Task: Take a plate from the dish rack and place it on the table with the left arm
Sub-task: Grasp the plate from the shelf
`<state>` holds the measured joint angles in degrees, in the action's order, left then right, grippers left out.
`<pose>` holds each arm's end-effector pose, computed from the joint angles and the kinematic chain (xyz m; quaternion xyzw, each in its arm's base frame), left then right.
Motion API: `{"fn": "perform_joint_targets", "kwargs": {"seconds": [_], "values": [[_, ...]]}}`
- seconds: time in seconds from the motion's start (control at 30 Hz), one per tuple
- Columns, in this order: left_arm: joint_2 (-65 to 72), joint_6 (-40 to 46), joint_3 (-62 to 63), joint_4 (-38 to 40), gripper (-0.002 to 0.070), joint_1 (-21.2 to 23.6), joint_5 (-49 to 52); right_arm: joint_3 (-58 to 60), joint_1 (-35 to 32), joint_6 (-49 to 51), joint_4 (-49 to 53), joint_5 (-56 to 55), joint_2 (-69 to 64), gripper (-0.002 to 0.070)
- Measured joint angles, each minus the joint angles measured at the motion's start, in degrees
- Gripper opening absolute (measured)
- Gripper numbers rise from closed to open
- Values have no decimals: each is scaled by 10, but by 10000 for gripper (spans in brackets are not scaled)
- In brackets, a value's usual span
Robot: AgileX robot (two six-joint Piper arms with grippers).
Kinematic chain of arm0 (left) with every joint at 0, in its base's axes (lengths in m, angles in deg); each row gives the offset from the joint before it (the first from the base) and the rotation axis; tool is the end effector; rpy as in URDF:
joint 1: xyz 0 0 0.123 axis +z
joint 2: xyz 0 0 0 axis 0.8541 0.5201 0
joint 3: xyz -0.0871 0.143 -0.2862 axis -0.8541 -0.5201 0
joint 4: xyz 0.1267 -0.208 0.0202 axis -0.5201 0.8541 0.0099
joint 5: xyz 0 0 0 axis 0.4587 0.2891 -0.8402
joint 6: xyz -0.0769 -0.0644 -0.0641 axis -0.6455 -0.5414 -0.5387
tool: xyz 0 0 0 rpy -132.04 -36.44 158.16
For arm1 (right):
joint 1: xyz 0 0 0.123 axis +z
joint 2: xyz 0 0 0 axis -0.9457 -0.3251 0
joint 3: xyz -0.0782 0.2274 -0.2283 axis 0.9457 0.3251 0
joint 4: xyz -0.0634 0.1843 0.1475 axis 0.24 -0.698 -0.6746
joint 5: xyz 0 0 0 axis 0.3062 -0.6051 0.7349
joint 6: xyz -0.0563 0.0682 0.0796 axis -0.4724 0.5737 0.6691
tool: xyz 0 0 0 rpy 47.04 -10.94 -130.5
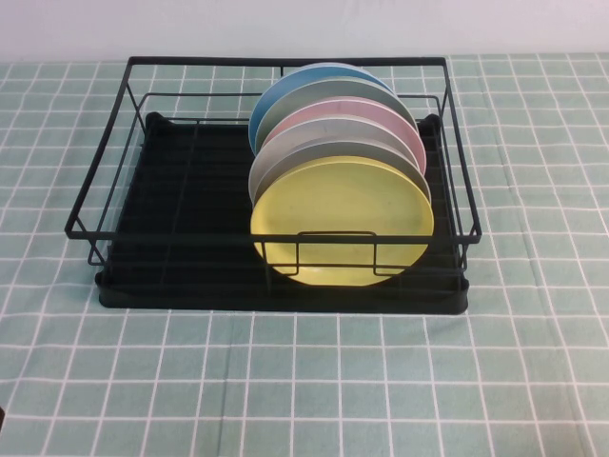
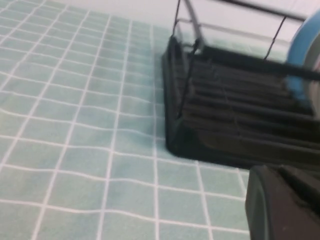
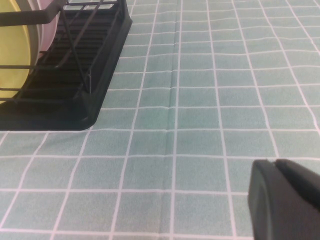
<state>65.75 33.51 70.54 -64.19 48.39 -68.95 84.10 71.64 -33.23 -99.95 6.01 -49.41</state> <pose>0.0289 -0.0018 0.1796 0.0012 0.7612 -0.0961 0.6414 0.0248 0.0115 0.1633 -0.0021 0.8004 0.0642 0.5960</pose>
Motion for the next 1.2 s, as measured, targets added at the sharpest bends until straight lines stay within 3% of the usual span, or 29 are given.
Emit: {"fn": "perform_joint_targets", "kwargs": {"seconds": [0.13,0.27,0.4,0.57,0.67,0.73,0.8,0.93,1.2], "values": [[0,-53,-1,28,-4,0,-46,0,0,0,0,0,0,-18],[0,-191,-1,134,-4,0,-229,0,0,0,0,0,0,-18],[0,-151,-1,163,-4,0,-329,0,0,0,0,0,0,-18],[0,-161,-1,163,-4,0,-328,0,0,0,0,0,0,-18],[0,-176,-1,123,-4,0,-315,0,0,0,0,0,0,-18],[0,-207,8,91,-4,0,-242,0,0,0,0,0,0,-18],[20,-216,50,60,-4,-1,-103,0,0,0,0,0,0,-18],[102,-80,177,58,-4,-25,120,0,0,0,0,0,0,-18],[347,395,446,253,-4,-99,364,0,0,0,0,0,0,-18]]}}
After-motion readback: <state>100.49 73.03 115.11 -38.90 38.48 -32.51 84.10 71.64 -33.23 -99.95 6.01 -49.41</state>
